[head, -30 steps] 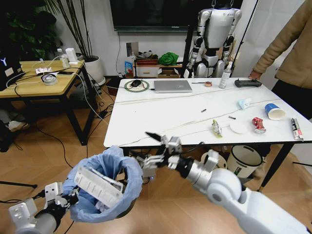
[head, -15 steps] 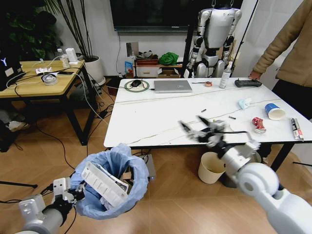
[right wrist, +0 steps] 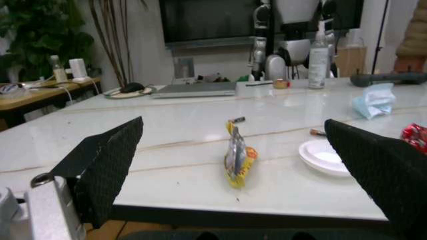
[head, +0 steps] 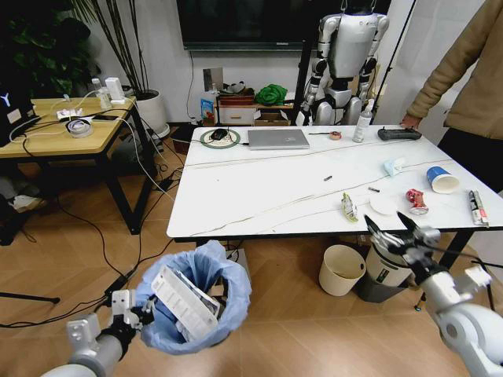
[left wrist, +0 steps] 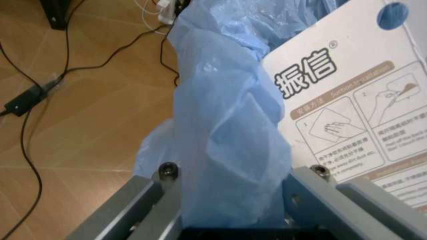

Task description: Pick up the trash bin and place the trash from the table into it.

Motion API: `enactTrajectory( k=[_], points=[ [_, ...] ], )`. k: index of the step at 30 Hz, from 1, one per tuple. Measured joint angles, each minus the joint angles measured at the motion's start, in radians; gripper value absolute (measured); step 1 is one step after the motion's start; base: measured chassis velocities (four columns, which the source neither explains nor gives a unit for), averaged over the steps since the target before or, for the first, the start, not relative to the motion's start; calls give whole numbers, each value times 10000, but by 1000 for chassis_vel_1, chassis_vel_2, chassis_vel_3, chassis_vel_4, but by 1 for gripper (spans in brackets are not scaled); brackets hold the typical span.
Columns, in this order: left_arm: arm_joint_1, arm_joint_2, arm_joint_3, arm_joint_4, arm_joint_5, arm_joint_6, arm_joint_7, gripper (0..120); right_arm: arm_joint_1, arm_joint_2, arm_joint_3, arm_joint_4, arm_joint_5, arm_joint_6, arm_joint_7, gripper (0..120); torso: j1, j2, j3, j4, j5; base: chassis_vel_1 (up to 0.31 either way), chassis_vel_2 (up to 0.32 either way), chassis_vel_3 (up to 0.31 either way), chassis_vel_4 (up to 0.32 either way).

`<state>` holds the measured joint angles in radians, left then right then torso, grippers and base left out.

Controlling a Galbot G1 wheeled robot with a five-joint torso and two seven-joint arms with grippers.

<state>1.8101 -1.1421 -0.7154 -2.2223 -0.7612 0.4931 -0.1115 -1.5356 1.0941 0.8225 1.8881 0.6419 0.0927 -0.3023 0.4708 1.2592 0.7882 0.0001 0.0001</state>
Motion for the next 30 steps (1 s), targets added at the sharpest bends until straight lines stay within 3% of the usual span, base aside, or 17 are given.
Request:
enactTrajectory(
  k=[10,30],
  points=[
    [35,-110,133,15,-44,-67,13,0,-373,950,560,-2,119,-1,-292,100,0,0,0,0,-2,0,0,0,0],
    [229,-205,422,-57,186,-187,93,0,-349,1294,620,-128,670,-84,-662,100,1,0,1,0,-2,-2,-3,2,3]
  ],
)
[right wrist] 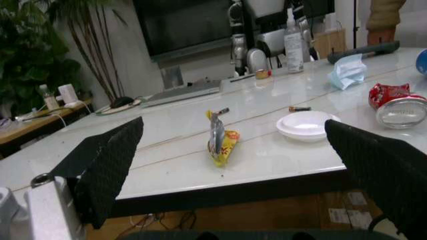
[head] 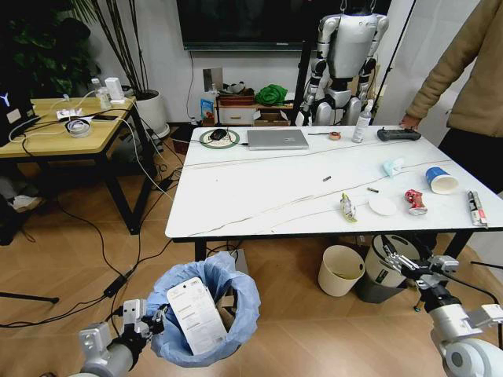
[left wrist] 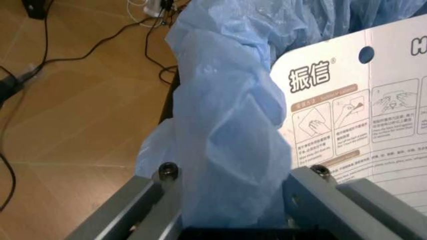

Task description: Pick up the trash bin and place the trash from the table into it.

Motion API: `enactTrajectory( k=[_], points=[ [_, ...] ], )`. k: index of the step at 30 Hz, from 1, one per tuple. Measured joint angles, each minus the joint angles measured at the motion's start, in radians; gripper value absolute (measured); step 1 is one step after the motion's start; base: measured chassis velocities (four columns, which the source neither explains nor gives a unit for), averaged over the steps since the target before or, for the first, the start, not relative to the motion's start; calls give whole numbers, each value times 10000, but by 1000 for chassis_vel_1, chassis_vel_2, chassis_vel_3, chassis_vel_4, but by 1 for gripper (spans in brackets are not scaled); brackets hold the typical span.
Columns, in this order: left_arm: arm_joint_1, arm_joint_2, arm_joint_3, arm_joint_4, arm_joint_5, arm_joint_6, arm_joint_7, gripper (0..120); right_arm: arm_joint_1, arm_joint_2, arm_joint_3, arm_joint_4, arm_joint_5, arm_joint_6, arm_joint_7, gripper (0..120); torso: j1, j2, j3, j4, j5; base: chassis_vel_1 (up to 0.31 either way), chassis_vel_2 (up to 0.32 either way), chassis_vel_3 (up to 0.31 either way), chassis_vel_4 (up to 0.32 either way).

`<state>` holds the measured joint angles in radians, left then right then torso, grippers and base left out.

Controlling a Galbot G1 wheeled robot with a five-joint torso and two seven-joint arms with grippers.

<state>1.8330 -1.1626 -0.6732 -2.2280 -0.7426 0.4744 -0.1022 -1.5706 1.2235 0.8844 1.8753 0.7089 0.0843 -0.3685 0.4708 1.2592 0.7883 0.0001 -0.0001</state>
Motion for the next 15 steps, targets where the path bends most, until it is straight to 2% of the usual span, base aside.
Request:
enactTrajectory(
  k=[15],
  points=[
    [-6,-40,69,-38,43,0,-5,0,-56,-44,87,-25,48,80,-189,100,0,0,0,-2,3,-84,-104,81,100]
  ],
)
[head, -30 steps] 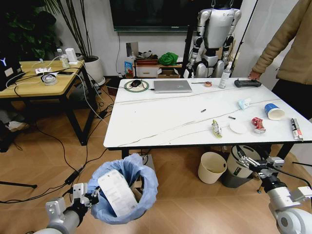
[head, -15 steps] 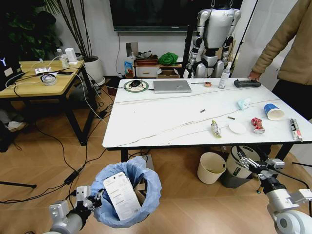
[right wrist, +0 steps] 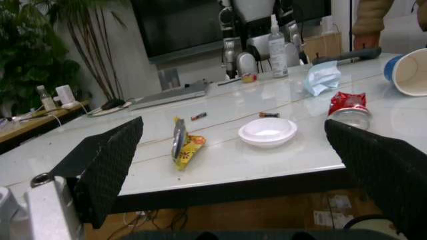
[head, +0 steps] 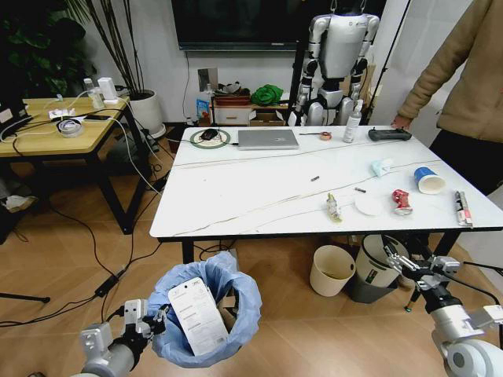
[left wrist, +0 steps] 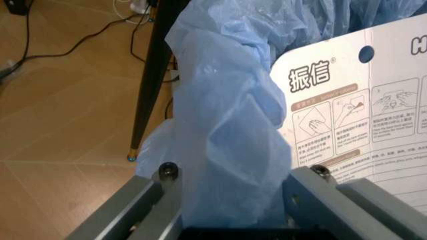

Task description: Pick up the trash bin and place the trash from the table into it.

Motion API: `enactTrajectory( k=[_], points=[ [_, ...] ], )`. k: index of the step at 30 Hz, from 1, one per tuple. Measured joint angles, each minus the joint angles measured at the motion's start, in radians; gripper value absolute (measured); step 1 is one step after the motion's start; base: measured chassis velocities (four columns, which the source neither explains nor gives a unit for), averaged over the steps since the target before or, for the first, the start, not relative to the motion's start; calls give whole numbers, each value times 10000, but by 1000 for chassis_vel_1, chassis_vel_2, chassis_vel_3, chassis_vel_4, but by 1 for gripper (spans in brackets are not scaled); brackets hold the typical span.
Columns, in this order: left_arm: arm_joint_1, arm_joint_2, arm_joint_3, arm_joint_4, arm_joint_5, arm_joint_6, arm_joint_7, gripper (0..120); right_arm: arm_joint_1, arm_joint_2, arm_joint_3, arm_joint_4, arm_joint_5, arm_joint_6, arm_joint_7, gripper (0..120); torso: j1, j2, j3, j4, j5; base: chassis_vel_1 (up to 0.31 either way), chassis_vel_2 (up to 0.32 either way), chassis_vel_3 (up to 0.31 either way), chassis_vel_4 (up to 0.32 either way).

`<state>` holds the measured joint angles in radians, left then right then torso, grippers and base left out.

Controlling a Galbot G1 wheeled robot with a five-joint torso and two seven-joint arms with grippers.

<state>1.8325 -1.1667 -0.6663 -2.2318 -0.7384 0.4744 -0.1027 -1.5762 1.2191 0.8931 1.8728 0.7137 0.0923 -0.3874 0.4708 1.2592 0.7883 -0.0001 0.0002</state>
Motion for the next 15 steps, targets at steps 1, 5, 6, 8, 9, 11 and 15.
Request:
enactTrajectory(
  k=[1,5,6,8,9,11,15],
  points=[
    [0,-1,3,-12,1,0,-1,0,-10,0,3,0,5,11,-19,100,0,0,0,0,-4,-87,-77,80,75],
    [11,-12,8,-50,1,3,-11,0,-16,5,3,0,18,23,-60,100,0,0,0,2,-3,-78,-74,86,75],
    [11,-12,8,-50,1,3,-11,0,-16,5,3,0,18,23,-60,100,0,0,0,2,-3,-69,-79,95,85],
    [26,-16,19,-63,1,3,-13,0,-19,7,3,1,25,24,-70,100,1,0,0,2,-2,-69,-74,94,75],
    [40,-19,23,-74,0,5,-13,0,-25,8,3,1,32,26,-76,100,1,0,0,2,-1,-81,-70,92,85],
    [54,-18,23,-81,4,6,-13,0,-29,7,3,0,38,31,-93,100,1,0,0,1,-4,-91,-85,87,96],
    [60,-17,21,-96,10,9,-14,0,-37,-10,6,-4,81,38,-110,100,1,0,0,1,-1,-106,-90,90,105]
  ],
)
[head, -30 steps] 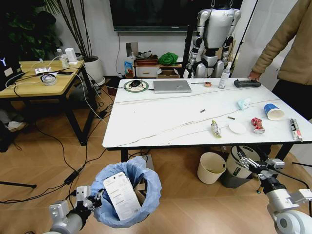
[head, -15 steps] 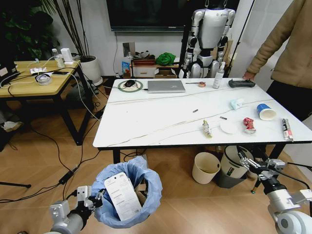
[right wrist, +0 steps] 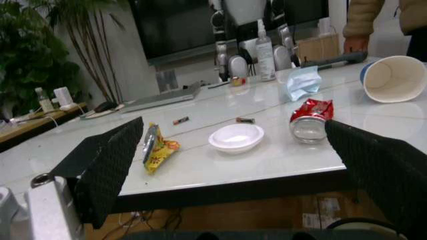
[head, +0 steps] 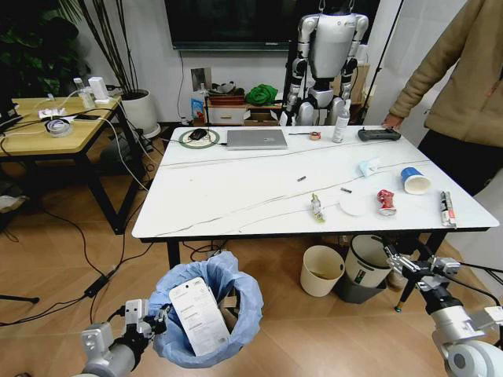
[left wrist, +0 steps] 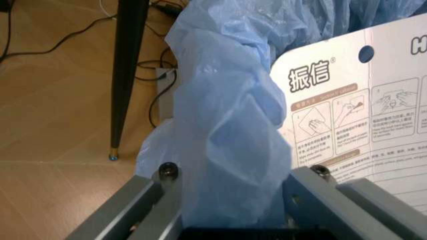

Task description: Pick up the trash bin and place the trash from the table into it.

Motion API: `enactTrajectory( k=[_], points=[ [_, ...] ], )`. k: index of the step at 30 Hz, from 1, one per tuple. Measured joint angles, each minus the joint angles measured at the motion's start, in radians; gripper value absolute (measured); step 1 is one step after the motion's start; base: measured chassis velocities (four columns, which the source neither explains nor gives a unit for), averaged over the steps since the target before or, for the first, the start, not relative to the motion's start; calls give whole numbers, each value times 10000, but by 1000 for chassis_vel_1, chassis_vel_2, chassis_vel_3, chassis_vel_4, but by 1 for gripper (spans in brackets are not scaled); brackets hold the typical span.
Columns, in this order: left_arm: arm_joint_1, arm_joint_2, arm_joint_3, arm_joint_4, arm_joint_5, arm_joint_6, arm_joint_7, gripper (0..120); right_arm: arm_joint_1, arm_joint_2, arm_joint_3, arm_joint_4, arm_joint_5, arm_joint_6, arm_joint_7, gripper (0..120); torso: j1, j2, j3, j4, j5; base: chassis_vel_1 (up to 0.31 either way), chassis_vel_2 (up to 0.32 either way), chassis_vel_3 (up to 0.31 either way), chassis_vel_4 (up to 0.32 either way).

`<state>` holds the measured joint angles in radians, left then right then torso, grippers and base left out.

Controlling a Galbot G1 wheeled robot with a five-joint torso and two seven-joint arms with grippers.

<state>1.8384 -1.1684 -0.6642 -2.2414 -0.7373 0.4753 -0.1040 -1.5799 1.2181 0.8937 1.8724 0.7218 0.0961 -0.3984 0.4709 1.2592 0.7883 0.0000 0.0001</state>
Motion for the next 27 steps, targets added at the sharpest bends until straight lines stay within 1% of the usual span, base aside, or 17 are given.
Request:
enactTrajectory(
  k=[1,3,9,16,20,24,27],
  points=[
    [3,0,-2,-7,3,3,-1,0,-1,-12,7,0,13,2,-12,100,0,0,0,0,-4,-121,-103,94,112],
    [16,-2,-9,-28,5,7,-3,0,-1,-31,10,0,43,4,-29,100,0,0,0,1,1,-84,-98,105,95],
    [62,-26,-28,-71,19,11,-10,0,-57,-64,3,65,54,64,-86,100,0,0,0,0,0,-88,-86,76,84],
    [141,-102,-84,-137,42,13,-15,0,-76,-142,-126,201,-10,368,-131,100,0,0,0,1,0,-86,-89,91,81],
    [185,-138,-113,-163,49,13,-14,0,-52,-168,-173,181,-141,480,-215,100,0,0,0,0,3,-67,-46,63,62],
    [204,-183,-128,-192,62,13,-18,0,6,-173,-264,199,-224,546,-227,100,0,0,0,0,-4,0,0,0,0],
    [220,-198,-135,-219,68,13,-21,0,38,-197,-319,280,-247,581,-202,100,-1,0,0,1,-1,0,0,0,0]
  ],
)
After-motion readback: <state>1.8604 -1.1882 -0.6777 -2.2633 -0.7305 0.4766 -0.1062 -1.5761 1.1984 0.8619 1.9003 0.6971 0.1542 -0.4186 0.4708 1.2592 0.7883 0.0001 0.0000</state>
